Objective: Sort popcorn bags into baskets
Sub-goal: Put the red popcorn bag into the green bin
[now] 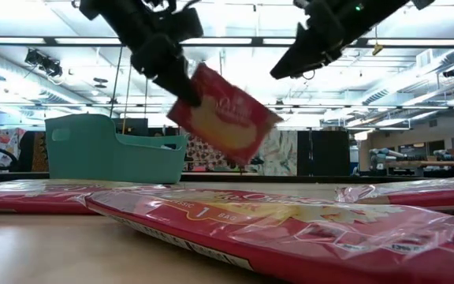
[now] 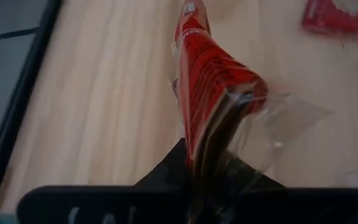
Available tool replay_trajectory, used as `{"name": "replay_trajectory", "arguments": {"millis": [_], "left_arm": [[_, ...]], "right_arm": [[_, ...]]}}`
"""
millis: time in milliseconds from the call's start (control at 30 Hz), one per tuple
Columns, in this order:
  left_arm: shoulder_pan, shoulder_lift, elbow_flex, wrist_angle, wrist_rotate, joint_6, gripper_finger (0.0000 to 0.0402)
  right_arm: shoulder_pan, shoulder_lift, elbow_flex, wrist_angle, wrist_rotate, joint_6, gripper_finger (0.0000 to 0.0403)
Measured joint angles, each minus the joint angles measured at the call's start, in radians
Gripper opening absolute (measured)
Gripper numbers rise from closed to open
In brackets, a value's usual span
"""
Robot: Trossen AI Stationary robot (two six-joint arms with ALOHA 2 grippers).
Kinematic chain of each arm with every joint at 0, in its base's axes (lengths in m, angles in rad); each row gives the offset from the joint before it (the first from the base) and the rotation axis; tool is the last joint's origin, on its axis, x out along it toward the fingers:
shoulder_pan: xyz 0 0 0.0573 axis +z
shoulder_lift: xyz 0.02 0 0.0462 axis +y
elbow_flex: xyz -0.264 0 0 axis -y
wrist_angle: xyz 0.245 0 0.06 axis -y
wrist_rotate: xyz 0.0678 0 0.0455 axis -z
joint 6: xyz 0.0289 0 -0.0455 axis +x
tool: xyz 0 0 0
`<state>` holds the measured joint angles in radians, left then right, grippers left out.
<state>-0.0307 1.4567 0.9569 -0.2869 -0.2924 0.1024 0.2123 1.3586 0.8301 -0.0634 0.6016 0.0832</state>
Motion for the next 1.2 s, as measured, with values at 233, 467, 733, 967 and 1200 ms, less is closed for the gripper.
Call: {"name": "replay_trajectory", "arguments": {"millis": [233, 467, 733, 967, 1200], "left_arm": [[0.022, -0.112, 0.000, -0.061, -0.051, -0.124, 0.0037], [0.002, -0.217, -0.076, -0.037, -0.168, -0.208, 0.0037], [-0.025, -0.353, -0.229, 0.019, -0.265, -0.368, 0.0037], [-0.067, -0.469, -0.310, -0.005, -0.395, -0.479, 0.0037], [-0.078, -0.536, -0.376, -0.045, -0.537, -0.574, 0.0037]], "right_arm": [[-0.041, -0.148, -0.158, 0.154, 0.038, -0.083, 0.0163], [-0.101, -0.240, -0.294, 0.453, 0.028, -0.201, 0.0162], [-0.158, -0.221, -0.400, 0.668, -0.112, -0.206, 0.0162], [-0.188, -0.214, -0.404, 0.700, -0.127, -0.243, 0.0162], [-0.201, -0.219, -0.403, 0.737, -0.171, -0.280, 0.0162]]}}
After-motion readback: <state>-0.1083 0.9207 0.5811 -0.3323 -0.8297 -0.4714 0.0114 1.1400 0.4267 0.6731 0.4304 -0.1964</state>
